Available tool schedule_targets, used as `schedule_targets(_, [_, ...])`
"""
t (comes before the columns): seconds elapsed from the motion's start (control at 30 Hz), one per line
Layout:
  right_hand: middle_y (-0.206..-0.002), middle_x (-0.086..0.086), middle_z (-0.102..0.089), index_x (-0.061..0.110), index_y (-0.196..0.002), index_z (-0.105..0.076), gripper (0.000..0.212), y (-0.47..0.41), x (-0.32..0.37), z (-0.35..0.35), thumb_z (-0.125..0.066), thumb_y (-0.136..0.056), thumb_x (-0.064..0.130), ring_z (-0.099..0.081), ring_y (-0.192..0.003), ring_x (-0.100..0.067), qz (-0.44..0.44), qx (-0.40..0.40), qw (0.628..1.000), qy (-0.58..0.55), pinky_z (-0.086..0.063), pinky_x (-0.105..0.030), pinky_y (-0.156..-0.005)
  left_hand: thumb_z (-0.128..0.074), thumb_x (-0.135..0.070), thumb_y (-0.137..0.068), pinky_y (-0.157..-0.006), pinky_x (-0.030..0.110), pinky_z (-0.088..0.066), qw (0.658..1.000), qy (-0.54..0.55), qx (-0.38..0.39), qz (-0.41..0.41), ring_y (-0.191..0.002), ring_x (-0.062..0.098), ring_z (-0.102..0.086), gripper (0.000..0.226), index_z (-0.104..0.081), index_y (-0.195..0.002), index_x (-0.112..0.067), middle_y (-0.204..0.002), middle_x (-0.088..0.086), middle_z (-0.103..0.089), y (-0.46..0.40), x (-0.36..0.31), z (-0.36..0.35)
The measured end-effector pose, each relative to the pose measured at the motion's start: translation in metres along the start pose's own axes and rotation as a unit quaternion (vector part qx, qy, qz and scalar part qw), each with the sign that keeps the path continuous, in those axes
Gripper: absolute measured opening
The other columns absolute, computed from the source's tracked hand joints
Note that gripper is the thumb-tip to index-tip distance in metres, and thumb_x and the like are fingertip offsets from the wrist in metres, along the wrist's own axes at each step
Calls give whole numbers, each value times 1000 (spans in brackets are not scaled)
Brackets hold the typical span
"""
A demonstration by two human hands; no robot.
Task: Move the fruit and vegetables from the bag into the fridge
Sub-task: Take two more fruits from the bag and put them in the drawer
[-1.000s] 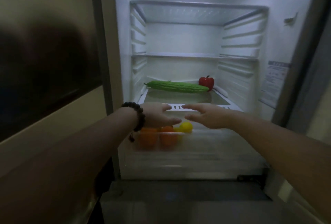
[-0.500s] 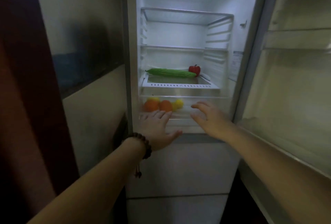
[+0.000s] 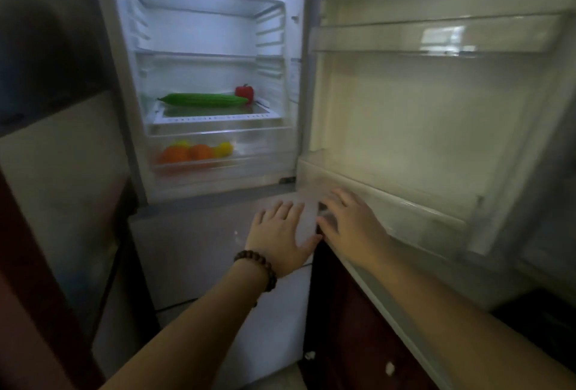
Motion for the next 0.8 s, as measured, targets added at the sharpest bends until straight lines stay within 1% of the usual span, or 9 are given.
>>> schedule_targets(0.1, [-140,-15,-45,12,-129,-54,55,48,-43,18,-39,-88,45,-40,-131,-32,-56,-17,998,0,-35,-42,-108,-29,-62,-90,-116,40,-9,998,17,-8,-58,-144,18,-10,73,-14,-149,-21,-156,0,-18,-2,-65,-12])
schedule_targets(0.17, [-136,-16,-49,10,-126,-57,56,86,-73,35,-38,-88,46,-44,-127,-33,-94,-30,995,6,-39,-43,-105,-29,-61,-90,-117,40,-7,995,27,-2,-94,-144,18,-9,73,-13,-150,-22,-157,0,-17,-2,-111,-22])
schedule_targets(0.23, [-138,-15,-46,12,-129,-54,51,127,-100,56,-41,-90,43,-43,-128,-32,-136,-38,990,20,-38,-42,-105,-28,-62,-89,-117,40,-7,991,34,2,-131,-144,18,-7,74,-11,-150,-23,-157,-1,-16,2,-160,-33])
schedule_targets(0.33, [-145,-7,-37,18,-138,-42,46,196,-140,88,-44,-96,37,-36,-131,-25,-203,-44,977,44,-30,-34,-108,-26,-65,-88,-117,41,-7,980,53,15,-192,-145,18,-5,76,-9,-150,-24,-157,-3,-14,19,-238,-49])
schedule_targets(0.43, [-148,-5,-32,17,-141,-38,49,274,-175,122,-42,-97,38,-29,-136,-23,-271,-62,959,57,-28,-35,-112,-25,-66,-88,-117,42,-7,964,84,39,-250,-145,18,-5,76,-9,-150,-25,-157,-2,-13,48,-318,-61])
schedule_targets(0.57, [-147,-1,-31,20,-140,-38,49,390,-209,174,-40,-96,42,-24,-139,-20,-363,-76,924,93,-26,-38,-114,-15,-72,-80,-116,42,-10,937,105,54,-329,-143,20,-11,83,-14,-149,-24,-155,-2,-21,103,-427,-69])
schedule_targets(0.67, [-147,1,-32,22,-141,-37,49,485,-225,212,-38,-97,43,-24,-139,-20,-428,-87,892,116,-26,-37,-113,-25,-67,-88,-116,42,-10,916,115,64,-380,-144,18,-8,77,-12,-150,-24,-156,-2,-19,156,-504,-72])
schedule_targets(0.8, [-145,0,-37,21,-139,-41,48,606,-227,252,-41,-96,41,-31,-135,-22,-506,-109,844,141,-30,-38,-111,-27,-64,-90,-117,44,-10,882,140,83,-443,-144,17,-7,74,-12,-150,-23,-156,-2,-19,235,-594,-72])
Point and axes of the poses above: each hand's wrist, its own y-axis away from the middle knuckle, its own z-axis out of the back of the hand, x = y × z, the point moved 7 cm from there along -y, towards the middle knuckle
